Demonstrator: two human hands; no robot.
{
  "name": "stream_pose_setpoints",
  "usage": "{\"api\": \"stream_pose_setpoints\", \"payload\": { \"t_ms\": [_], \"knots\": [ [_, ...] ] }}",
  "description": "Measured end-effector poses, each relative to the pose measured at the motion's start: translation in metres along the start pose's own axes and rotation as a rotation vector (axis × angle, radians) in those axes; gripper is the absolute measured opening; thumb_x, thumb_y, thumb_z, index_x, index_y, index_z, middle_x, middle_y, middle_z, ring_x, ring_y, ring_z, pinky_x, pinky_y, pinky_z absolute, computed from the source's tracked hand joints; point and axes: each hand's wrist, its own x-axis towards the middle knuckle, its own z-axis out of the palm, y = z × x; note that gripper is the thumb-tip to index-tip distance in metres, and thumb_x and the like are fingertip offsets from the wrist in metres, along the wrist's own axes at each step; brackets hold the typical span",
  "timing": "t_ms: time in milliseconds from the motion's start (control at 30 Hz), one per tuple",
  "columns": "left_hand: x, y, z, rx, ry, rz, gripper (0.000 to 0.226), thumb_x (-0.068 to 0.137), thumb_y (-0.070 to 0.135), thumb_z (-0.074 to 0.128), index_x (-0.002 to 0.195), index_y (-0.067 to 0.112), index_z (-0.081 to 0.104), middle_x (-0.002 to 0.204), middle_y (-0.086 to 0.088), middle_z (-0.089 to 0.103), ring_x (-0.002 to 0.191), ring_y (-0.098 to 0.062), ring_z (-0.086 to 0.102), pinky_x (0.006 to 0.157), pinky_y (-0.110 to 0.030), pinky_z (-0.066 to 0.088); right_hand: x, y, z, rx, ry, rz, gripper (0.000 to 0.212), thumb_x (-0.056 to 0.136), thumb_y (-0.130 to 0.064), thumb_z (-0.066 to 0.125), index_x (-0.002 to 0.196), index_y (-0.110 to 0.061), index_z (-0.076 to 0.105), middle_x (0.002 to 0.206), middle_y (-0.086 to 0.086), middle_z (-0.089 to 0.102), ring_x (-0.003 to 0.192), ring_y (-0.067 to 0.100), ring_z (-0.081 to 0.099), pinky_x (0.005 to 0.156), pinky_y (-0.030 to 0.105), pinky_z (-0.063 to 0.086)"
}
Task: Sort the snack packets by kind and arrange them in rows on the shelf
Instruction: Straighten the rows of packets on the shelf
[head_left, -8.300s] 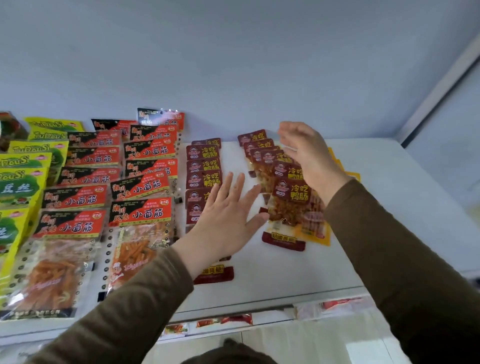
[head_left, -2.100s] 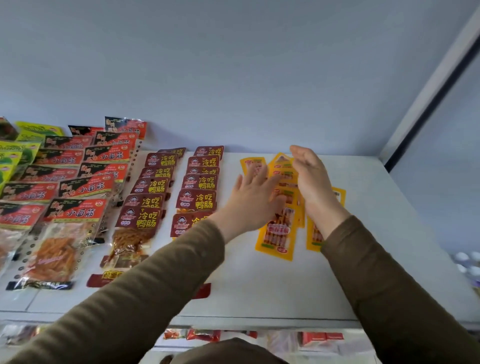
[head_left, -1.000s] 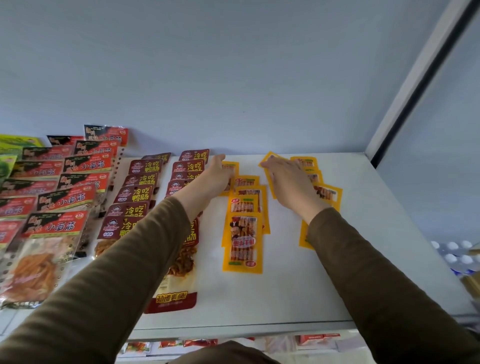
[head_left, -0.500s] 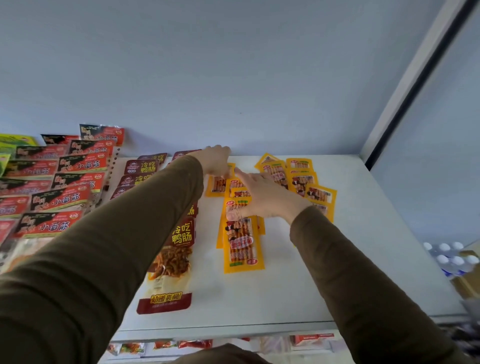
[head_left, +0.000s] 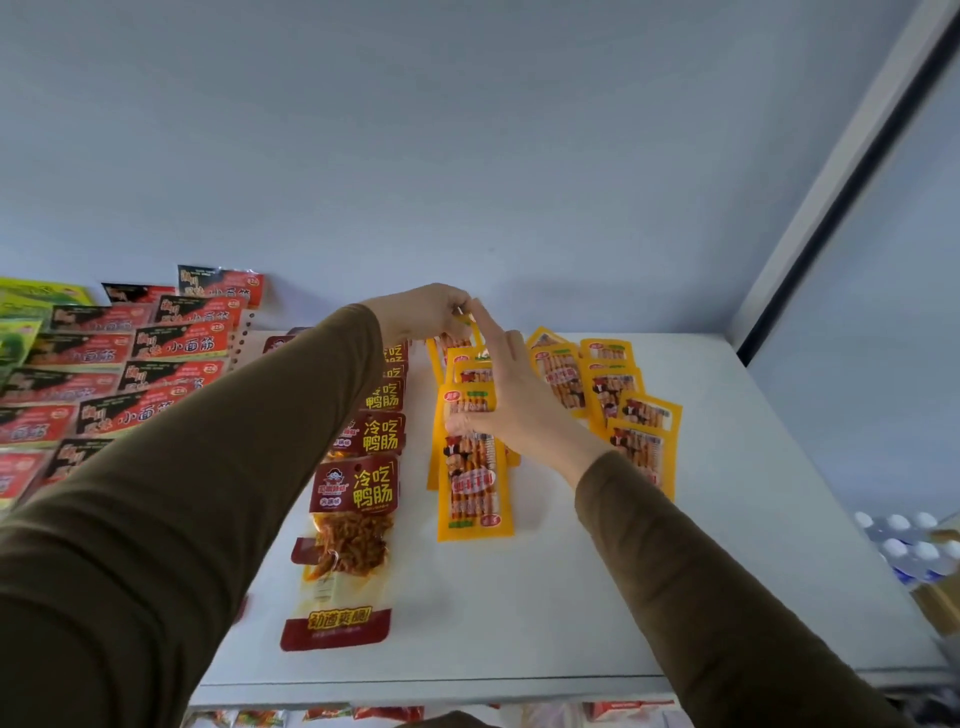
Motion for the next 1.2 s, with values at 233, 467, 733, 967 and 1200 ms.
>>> {"api": "stream_pose_setpoints", "payload": {
  "t_ms": [233, 467, 733, 967, 1200],
  "knots": [
    [0.001, -0.006, -0.009, -0.124, -0.032, -0.018, 0.02, 0.105, 0.022, 0.054, 0.117, 0.027, 0.069, 0.108, -0.001, 0.076, 0.1, -0.019, 0.072, 0.093, -0.03, 0.051, 0.026, 0.003, 0.008, -0.057, 0.024, 0.034, 0.123, 0.078, -0.037, 0.084, 0.156, -0.042, -0.011, 0.138, 0.005, 0.037, 0.127, 0.022, 0.043, 0.102, 0.038, 0.045],
    [0.009, -0.019, -0.012, -0.078, -0.164, -0.134, 0.06, 0.089, 0.017, 0.077, 0.139, 0.034, 0.049, 0.124, -0.003, 0.07, 0.117, -0.027, 0.063, 0.114, -0.05, 0.039, 0.026, 0.006, 0.012, -0.126, 0.048, 0.12, 0.114, 0.08, -0.052, 0.078, 0.159, -0.033, -0.002, 0.152, 0.009, 0.032, 0.142, 0.032, 0.032, 0.114, 0.044, 0.032],
    [0.01, -0.011, -0.008, -0.074, -0.096, -0.106, 0.036, 0.094, 0.017, 0.072, 0.125, 0.025, 0.055, 0.112, -0.008, 0.073, 0.095, -0.025, 0.07, 0.072, -0.032, 0.055, 0.007, 0.001, 0.017, -0.123, 0.148, 0.192, 0.101, 0.08, -0.061, 0.072, 0.157, -0.025, 0.016, 0.141, 0.006, 0.048, 0.131, 0.025, 0.047, 0.106, 0.04, 0.044],
    [0.015, -0.01, -0.001, -0.046, -0.041, -0.059, 0.036, 0.096, 0.012, 0.069, 0.128, 0.021, 0.054, 0.116, -0.009, 0.069, 0.097, -0.02, 0.066, 0.062, -0.021, 0.048, -0.005, -0.003, 0.018, -0.113, 0.151, 0.17, 0.092, 0.084, -0.062, 0.067, 0.156, -0.025, 0.023, 0.148, 0.001, 0.044, 0.137, 0.022, 0.038, 0.109, 0.037, 0.036],
    [-0.038, 0.009, 0.006, 0.439, 0.271, 0.115, 0.038, 0.099, 0.03, 0.062, 0.135, 0.02, 0.055, 0.131, -0.004, 0.056, 0.123, -0.023, 0.052, 0.101, -0.036, 0.042, -0.022, 0.006, -0.009, -0.022, 0.058, 0.286, 0.065, 0.1, -0.047, 0.053, 0.155, -0.025, 0.028, 0.153, -0.001, 0.043, 0.134, 0.018, 0.048, 0.109, 0.04, 0.044]
  ]
}}
